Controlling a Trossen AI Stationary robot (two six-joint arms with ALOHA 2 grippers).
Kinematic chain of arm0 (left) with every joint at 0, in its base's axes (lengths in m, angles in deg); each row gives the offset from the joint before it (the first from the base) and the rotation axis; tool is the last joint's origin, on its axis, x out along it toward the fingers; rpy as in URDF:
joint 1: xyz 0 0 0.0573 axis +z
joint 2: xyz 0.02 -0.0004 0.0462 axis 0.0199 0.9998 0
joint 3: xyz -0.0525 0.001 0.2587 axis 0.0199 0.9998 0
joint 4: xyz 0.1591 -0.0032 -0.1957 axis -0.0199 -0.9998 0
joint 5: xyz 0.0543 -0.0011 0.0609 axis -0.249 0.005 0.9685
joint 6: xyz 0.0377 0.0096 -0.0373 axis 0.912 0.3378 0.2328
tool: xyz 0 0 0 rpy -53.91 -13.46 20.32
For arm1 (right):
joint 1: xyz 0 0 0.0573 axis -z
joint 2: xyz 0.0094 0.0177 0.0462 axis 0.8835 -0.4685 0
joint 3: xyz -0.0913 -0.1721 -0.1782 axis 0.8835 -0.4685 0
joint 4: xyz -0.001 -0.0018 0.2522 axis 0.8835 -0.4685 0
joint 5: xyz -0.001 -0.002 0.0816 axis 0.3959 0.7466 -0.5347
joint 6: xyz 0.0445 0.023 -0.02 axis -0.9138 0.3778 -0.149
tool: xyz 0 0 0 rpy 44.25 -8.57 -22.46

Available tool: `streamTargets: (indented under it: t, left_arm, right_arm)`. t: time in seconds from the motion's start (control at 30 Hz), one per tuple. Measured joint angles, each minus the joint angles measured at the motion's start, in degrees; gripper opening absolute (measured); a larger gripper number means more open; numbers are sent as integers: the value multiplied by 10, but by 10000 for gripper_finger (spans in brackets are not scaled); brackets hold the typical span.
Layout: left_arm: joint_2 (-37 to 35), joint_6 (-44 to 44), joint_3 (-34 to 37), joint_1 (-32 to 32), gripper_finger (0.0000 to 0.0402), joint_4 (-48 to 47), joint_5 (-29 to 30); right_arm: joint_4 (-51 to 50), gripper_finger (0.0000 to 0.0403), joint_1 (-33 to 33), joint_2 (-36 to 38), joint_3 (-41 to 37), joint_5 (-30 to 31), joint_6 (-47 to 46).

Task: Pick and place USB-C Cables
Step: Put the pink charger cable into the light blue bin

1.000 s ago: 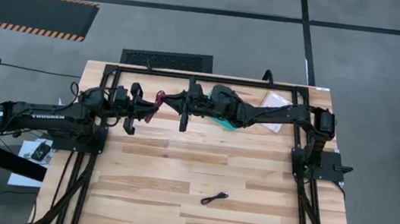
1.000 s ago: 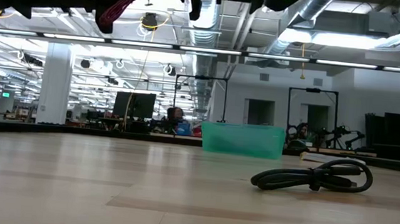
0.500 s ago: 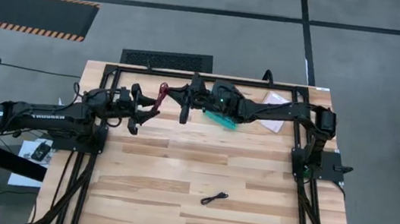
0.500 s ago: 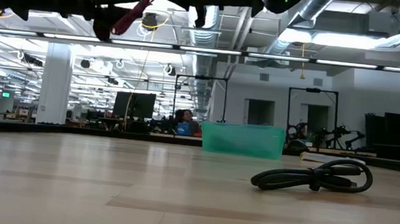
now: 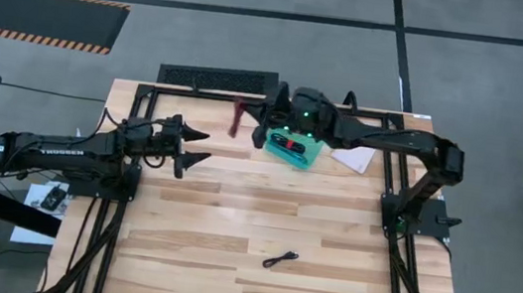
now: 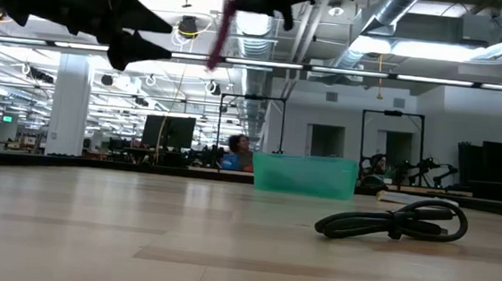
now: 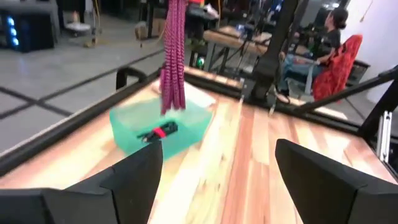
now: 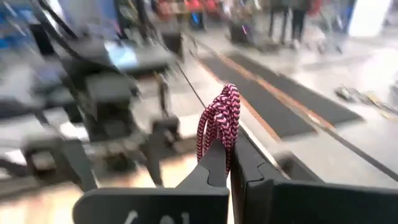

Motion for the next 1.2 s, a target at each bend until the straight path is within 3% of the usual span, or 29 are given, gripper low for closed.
streamTargets:
  t: [0.4,0.93,1.2]
  left_arm:
    - [0,-9,0,0,300,-58,27]
    - [1,-9,0,0,300,-69,35]
    - [1,-10,0,0,300,-73,46]
  right_arm:
    - [-292,1,16,26,-1,111,0]
    - [-447,2,69,10,-1,140,-40]
    - [-459,5,72,5,-1,139,-45]
